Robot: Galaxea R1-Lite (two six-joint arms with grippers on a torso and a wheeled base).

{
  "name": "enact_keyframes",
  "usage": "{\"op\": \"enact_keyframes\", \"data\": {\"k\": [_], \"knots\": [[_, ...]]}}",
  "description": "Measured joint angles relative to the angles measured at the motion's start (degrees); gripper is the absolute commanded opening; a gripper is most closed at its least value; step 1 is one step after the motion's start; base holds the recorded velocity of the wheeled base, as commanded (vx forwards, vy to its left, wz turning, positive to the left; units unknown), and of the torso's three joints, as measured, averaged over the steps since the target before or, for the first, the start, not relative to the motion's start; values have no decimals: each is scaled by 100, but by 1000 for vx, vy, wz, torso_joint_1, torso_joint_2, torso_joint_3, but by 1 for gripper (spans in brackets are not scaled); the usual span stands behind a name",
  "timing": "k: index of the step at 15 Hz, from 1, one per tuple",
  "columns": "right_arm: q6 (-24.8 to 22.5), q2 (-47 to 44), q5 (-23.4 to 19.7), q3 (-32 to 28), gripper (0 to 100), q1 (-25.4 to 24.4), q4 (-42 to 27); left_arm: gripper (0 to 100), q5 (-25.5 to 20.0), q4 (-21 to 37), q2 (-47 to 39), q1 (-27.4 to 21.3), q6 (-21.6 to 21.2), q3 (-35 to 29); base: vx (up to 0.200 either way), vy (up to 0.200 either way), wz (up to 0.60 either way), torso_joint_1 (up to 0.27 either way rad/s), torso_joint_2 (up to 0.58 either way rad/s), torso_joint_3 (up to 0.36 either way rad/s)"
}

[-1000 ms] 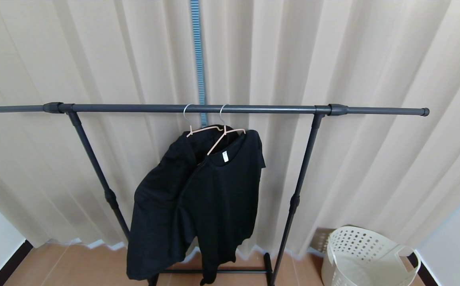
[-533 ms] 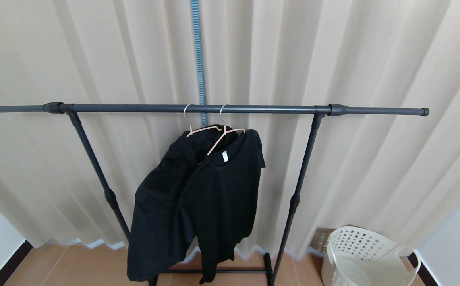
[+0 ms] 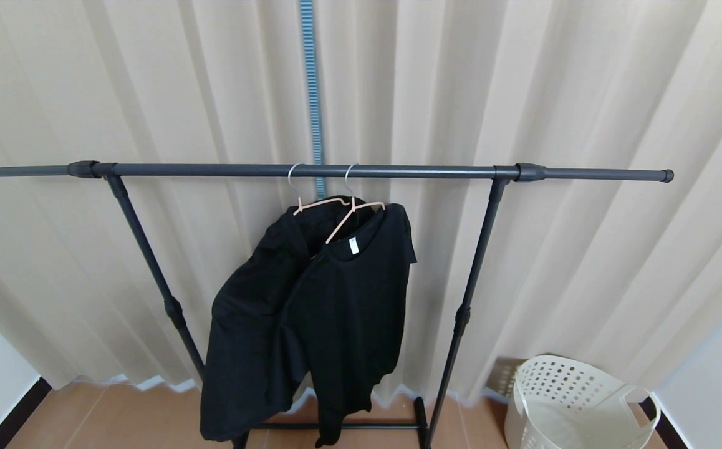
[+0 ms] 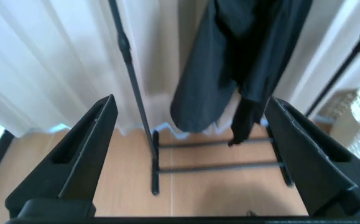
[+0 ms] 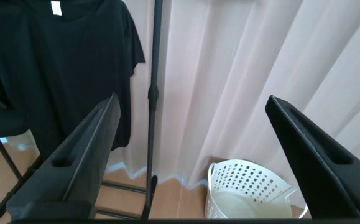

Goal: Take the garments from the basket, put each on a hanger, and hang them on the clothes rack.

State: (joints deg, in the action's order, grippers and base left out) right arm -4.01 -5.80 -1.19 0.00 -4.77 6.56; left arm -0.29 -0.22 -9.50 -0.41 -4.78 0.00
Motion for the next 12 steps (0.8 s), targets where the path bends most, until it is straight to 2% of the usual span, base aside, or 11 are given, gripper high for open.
{"op": "enact_keyframes", "data": {"k": [4, 12], "knots": [[0, 167, -9, 0, 100, 223, 0, 100, -15, -2, 722, 66, 133, 0, 0, 0, 0, 0, 0, 0], [213, 542, -4, 0, 100, 417, 13, 100, 11, -2, 925, 66, 389, 0, 0, 0, 0, 0, 0, 0]]}}
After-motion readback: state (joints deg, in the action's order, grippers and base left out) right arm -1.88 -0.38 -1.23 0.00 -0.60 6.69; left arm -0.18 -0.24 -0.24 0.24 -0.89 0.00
